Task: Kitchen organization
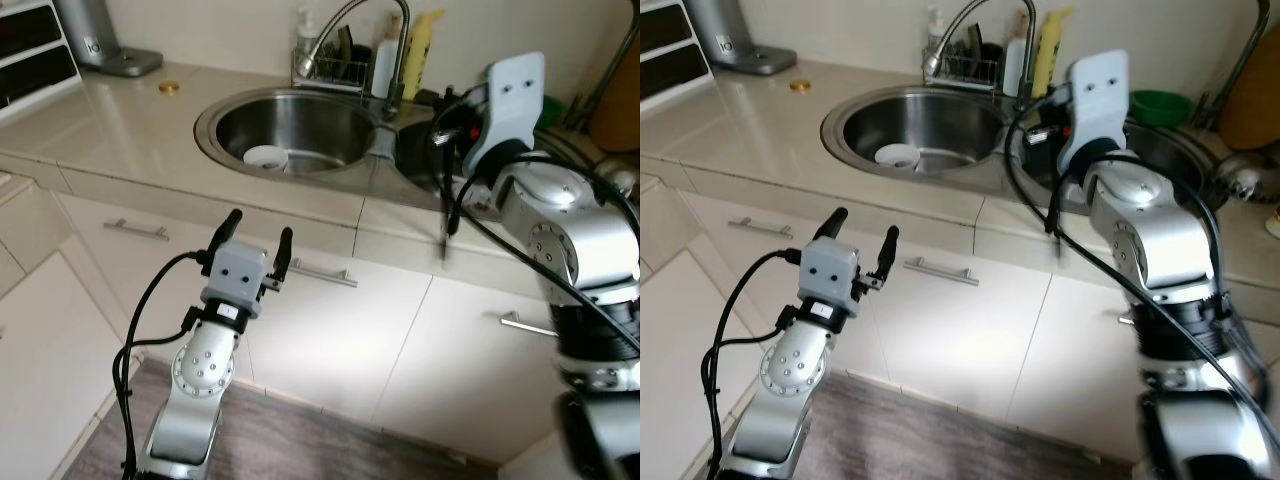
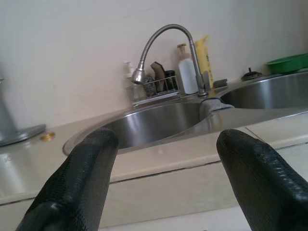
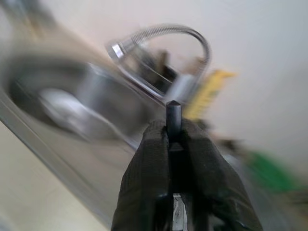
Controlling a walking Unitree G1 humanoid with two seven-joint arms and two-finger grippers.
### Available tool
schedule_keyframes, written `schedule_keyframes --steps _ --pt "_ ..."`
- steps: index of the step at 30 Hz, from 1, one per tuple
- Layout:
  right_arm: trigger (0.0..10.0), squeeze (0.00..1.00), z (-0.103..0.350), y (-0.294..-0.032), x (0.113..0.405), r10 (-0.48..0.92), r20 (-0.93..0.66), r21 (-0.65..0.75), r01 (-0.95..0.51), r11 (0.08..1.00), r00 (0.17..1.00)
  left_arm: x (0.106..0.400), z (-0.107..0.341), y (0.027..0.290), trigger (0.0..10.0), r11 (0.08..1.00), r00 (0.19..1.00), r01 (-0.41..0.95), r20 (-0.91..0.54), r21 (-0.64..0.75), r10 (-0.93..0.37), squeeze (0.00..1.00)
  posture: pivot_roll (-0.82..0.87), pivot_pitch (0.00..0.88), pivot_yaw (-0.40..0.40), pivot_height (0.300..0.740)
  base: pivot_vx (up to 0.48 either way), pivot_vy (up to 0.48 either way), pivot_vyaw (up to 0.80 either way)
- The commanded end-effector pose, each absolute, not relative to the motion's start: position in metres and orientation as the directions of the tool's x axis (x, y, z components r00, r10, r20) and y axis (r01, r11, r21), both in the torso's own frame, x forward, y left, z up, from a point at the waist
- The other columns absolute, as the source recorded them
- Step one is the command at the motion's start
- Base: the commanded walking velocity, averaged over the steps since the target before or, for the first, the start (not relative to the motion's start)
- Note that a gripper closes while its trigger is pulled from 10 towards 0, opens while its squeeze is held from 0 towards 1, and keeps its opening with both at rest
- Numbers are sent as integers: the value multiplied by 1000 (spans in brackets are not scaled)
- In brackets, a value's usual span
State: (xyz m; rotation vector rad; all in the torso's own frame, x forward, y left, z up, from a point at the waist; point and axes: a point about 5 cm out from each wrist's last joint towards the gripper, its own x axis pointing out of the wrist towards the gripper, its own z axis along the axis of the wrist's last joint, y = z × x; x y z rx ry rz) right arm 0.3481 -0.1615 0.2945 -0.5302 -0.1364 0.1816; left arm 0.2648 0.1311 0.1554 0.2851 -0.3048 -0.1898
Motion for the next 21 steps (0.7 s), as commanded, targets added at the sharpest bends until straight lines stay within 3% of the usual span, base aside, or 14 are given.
schedule_keyframes --steps 1,6,9,14,17,21 --pt "10000 0 306 -161 349 187 133 -599 -72 798 973 265 153 130 10000 941 941 146 251 307 -228 0 62 0 -56 740 0 0 0" --pt "10000 0 307 -149 353 170 206 -837 83 541 964 265 153 130 10000 941 941 145 252 306 -227 0 68 0 -59 740 0 0 0" --pt "10000 0 306 -142 352 181 227 -869 115 482 957 265 153 130 10000 941 941 144 253 305 -226 0 68 0 -60 740 0 0 0" --pt "10000 0 306 -122 348 268 333 -881 198 429 904 264 152 130 10000 942 941 144 251 304 -225 0 60 0 -59 740 0 0 0" --pt "10000 0 303 -94 336 433 424 -849 184 495 795 264 152 128 10000 942 940 147 252 302 -228 0 58 0 -59 740 0 0 0" --pt "10000 0 291 -81 328 503 443 -819 107 564 742 265 153 128 10000 943 942 144 251 299 -224 0 61 0 -61 740 0 0 0"
